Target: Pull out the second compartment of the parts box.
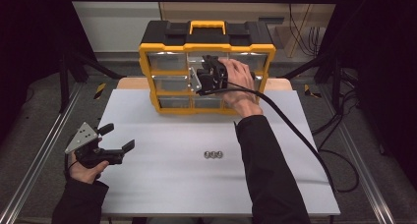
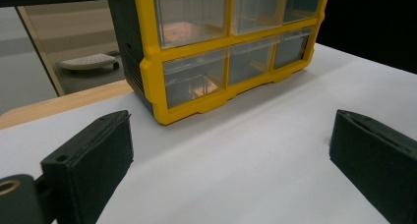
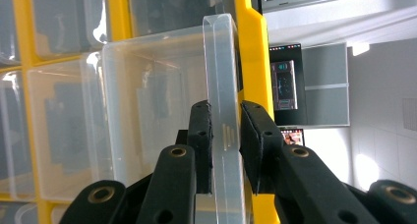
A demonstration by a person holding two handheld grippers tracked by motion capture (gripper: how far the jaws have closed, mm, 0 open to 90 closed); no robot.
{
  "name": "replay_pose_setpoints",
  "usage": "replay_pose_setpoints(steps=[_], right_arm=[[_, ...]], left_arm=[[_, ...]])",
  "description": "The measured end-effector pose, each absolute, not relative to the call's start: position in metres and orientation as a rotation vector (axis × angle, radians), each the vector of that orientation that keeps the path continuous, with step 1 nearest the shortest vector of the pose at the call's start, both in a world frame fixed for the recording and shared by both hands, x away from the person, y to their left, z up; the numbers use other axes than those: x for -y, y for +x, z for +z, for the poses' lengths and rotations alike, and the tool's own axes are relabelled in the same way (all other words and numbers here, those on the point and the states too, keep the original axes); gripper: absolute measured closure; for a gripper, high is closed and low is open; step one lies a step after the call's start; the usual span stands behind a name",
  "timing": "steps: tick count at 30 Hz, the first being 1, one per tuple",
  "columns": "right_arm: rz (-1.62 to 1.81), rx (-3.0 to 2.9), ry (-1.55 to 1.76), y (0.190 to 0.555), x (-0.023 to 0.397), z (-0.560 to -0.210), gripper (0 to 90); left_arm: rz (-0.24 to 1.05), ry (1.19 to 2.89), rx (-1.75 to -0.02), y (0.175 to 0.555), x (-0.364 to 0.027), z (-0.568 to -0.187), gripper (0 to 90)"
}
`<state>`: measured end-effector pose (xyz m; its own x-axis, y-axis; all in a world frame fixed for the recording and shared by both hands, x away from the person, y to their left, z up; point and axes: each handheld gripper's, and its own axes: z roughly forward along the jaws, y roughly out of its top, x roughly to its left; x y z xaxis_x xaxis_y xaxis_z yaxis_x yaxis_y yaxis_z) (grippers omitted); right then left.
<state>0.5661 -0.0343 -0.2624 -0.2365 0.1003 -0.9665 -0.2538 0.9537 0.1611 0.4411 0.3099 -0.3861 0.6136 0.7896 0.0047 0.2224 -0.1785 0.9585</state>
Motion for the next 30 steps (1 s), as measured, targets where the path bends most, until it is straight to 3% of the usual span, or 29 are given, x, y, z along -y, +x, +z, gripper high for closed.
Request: replay_pose_setpoints(steps=[30], right_arm=[[0.347, -1.844, -0.149, 0.512, 0.039, -0.254, 75.8]], left_arm=[[0.638, 1.725, -0.827, 0.44, -0.307, -0.385, 2.1]])
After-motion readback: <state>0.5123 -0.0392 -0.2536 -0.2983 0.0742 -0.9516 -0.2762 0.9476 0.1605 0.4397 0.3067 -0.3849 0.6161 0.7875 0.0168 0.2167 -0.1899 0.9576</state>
